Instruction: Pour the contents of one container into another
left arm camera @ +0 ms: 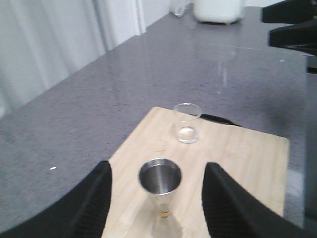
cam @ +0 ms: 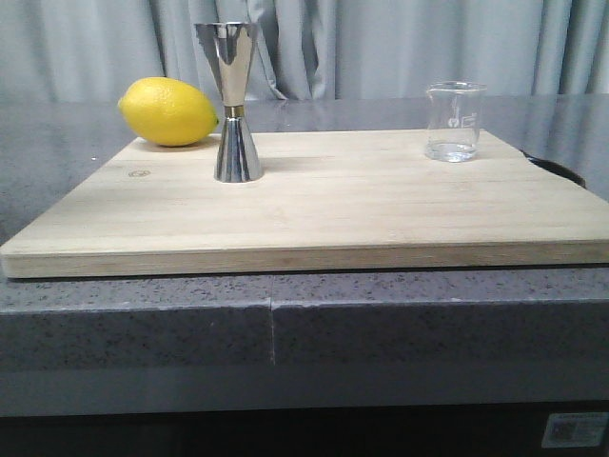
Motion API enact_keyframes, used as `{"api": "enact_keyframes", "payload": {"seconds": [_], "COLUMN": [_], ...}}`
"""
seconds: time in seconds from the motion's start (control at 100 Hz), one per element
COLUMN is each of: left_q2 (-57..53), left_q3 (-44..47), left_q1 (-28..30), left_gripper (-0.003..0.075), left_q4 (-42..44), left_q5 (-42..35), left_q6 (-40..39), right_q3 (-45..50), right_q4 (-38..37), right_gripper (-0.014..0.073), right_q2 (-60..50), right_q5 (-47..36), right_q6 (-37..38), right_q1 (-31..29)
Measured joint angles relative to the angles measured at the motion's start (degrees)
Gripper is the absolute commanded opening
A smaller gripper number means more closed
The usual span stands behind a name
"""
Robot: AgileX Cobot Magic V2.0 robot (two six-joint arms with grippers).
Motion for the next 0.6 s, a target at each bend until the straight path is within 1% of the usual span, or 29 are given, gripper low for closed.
{"api": "enact_keyframes", "payload": {"seconds": [0.13,0.22,0.34,0.39,0.52,0.6], "left_q2": [-6.1,-10.1,-16.7,-19.5,-26.9,-32.1], "left_q3": [0.0,0.2,1.4,2.2,5.8,9.3], "left_q1": [1.7,2.6,2.9,2.9,2.9,2.9], "left_gripper": [0.0366,0.0366,0.0366,0.0366,0.0366,0.0366], "left_q4": [7.4,10.5,11.0,11.0,10.6,9.8], "left_q5": [-7.8,-11.7,-17.8,-20.8,-29.0,-33.8], "left_q6": [-6.8,-10.3,-14.0,-15.0,-16.1,-17.0], "right_q3": [0.0,0.0,0.0,0.0,-1.2,-1.5], "right_q4": [0.0,0.0,0.0,-0.3,-2.3,-2.8], "right_gripper": [0.0489,0.0489,0.0489,0.0489,0.0489,0.0489], "right_q2": [-3.9,-7.1,-11.5,-13.5,-18.0,-20.7], "right_q5": [2.7,4.1,6.3,8.4,16.5,19.3], "right_q6": [0.0,-0.2,-0.6,-0.7,-0.8,-0.8], "right_q1": [0.0,0.0,-0.6,-1.4,-6.0,-9.3]}}
